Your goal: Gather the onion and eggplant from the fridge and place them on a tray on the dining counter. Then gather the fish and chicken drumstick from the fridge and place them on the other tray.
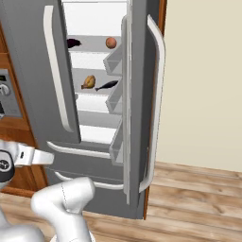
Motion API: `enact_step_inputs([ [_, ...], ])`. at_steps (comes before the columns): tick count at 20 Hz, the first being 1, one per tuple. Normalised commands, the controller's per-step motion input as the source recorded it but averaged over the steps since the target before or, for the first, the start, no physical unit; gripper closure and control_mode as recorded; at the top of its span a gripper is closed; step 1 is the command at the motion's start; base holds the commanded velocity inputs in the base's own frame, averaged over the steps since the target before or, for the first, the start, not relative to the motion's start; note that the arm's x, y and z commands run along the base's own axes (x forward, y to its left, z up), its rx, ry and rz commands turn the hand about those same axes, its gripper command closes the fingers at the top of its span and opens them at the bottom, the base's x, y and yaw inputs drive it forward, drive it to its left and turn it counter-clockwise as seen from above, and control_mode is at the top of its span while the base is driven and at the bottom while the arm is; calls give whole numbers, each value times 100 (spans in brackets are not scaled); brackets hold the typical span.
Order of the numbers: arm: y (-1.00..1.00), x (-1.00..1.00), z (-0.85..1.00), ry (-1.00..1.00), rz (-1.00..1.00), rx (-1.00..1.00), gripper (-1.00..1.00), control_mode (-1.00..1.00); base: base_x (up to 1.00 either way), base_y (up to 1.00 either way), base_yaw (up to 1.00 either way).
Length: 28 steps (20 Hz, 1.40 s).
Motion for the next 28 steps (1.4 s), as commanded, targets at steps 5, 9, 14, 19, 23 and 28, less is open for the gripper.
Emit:
enact_step_inputs([
  [5,-1,-12,58,24,33,13,100,-100,0,0,0],
  [9,2,5,42,4,19,6,100,-100,0,0,0],
  [14,0,32,11,1,13,5,100,-100,0,0,0],
  [19,0,51,1,0,9,4,100,-100,0,0,0],
  [23,4,35,16,0,5,4,100,-100,0,0,0],
  [28,20,14,22,0,0,0,-100,-100,0,0,0],
])
